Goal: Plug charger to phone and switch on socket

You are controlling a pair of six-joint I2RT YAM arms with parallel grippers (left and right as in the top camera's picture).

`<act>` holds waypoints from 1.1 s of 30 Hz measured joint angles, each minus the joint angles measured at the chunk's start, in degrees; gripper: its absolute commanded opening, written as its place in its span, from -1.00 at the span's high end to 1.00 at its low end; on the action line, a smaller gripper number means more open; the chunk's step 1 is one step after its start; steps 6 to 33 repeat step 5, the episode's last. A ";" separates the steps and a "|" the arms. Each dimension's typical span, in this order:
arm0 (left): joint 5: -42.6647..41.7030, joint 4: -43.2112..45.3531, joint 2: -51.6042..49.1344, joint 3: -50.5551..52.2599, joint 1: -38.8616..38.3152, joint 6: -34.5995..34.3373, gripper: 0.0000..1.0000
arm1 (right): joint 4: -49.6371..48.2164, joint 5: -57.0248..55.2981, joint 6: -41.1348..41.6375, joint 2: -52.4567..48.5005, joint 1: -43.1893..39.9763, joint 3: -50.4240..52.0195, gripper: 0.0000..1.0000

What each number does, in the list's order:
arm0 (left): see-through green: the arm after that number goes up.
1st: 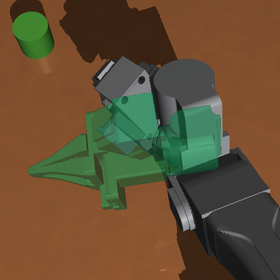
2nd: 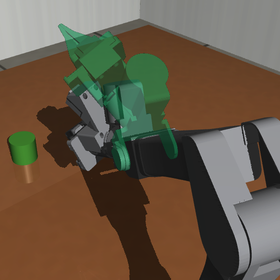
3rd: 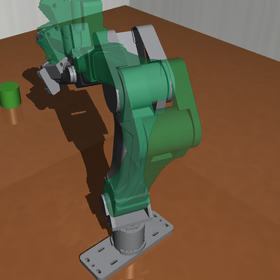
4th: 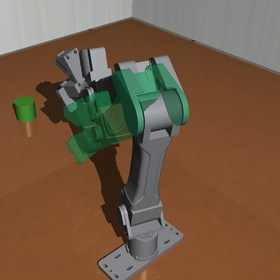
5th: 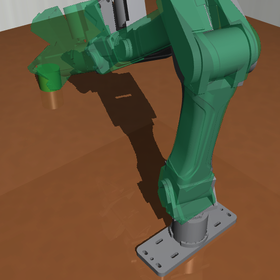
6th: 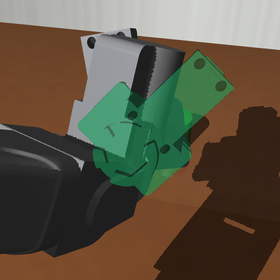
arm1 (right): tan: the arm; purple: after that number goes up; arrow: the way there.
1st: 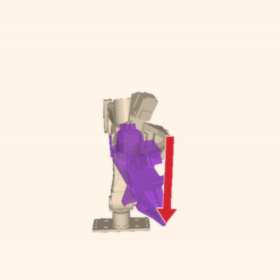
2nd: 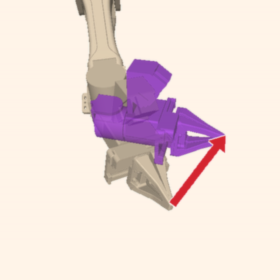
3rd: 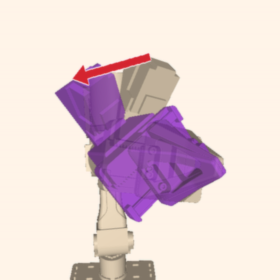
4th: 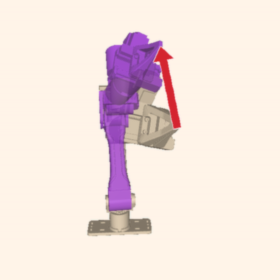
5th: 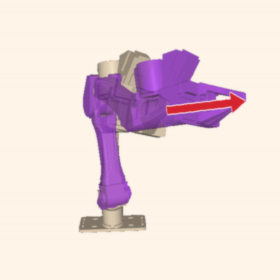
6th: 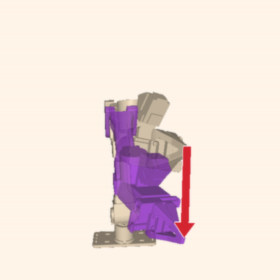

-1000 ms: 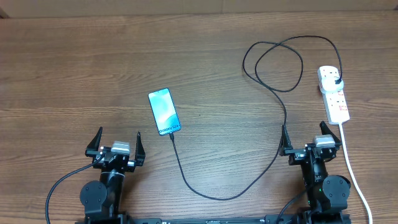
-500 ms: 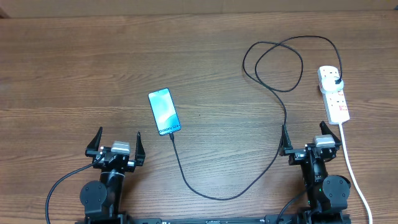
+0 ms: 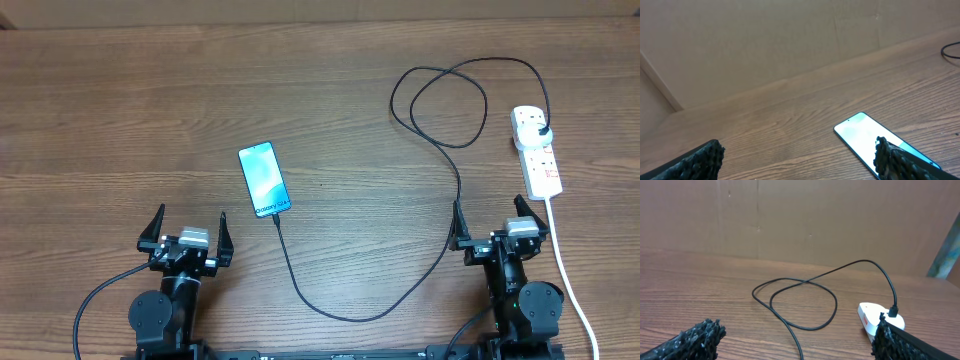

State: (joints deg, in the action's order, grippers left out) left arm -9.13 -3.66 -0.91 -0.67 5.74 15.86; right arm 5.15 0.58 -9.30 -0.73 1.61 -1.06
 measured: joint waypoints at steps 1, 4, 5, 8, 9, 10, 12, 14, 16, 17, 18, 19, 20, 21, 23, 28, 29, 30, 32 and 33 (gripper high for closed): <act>0.00 0.00 0.00 0.00 0.00 0.00 -0.99 | -0.02 0.02 0.00 0.00 -0.02 0.00 -1.00; 0.00 0.00 0.00 0.00 0.00 0.00 -1.00 | 0.00 0.04 0.04 0.00 -0.02 0.00 -1.00; 0.00 0.00 0.00 0.00 0.00 0.00 -0.99 | 0.00 0.04 0.02 0.00 -0.02 0.00 -1.00; 0.00 0.00 0.00 0.00 0.00 0.00 -0.99 | 0.00 0.04 0.02 0.00 -0.02 0.00 -1.00; 0.00 0.00 0.00 0.00 0.00 0.00 -0.99 | 0.00 0.04 0.02 0.00 -0.02 0.00 -1.00; 0.00 0.00 0.00 0.00 0.00 0.00 -0.99 | 0.00 0.04 0.02 0.00 -0.02 0.00 -1.00; 0.00 0.00 0.00 0.00 0.00 0.00 -0.99 | 0.00 0.04 0.02 0.00 -0.02 0.00 -1.00; 0.00 0.00 0.00 0.00 0.00 0.00 -0.99 | 0.00 0.04 0.02 0.00 -0.02 0.00 -1.00; 0.00 0.00 0.00 0.00 0.00 0.00 -0.99 | 0.00 0.04 0.02 0.00 -0.02 0.00 -1.00; 0.00 0.00 0.00 0.00 0.00 0.00 -0.99 | 0.00 0.04 0.02 0.00 -0.02 0.00 -1.00; 0.00 0.00 0.00 0.00 0.00 0.00 -0.99 | 0.00 0.04 0.02 0.00 -0.02 0.00 -1.00; 0.00 0.00 0.00 0.00 0.00 0.00 -0.99 | 0.00 0.04 0.02 0.00 -0.02 0.00 -1.00; 0.00 0.00 0.00 0.00 0.00 0.00 -0.99 | 0.00 0.04 0.02 0.00 -0.02 0.00 -1.00; 0.00 0.00 0.00 0.00 0.00 0.00 -0.99 | 0.00 0.04 0.02 0.00 -0.02 0.00 -1.00; 0.00 0.00 0.00 0.00 0.00 0.00 -0.99 | 0.00 0.04 0.02 0.00 -0.02 0.00 -1.00; 0.00 0.00 0.00 0.00 0.00 0.00 -0.99 | 0.00 0.04 0.02 0.00 -0.02 0.00 -1.00; 0.00 0.00 0.00 0.00 0.00 0.00 -0.99 | 0.00 0.04 0.02 0.00 -0.02 0.00 -1.00; 0.00 0.00 0.00 0.00 0.00 0.00 -0.99 | 0.00 0.04 0.02 0.00 -0.02 0.00 -1.00; 0.00 0.00 0.00 0.00 0.00 0.00 -0.99 | 0.00 0.04 0.02 0.00 -0.02 0.00 -1.00; 0.00 0.00 0.00 0.00 0.00 0.00 -0.99 | 0.00 0.04 0.02 0.00 -0.02 0.00 -1.00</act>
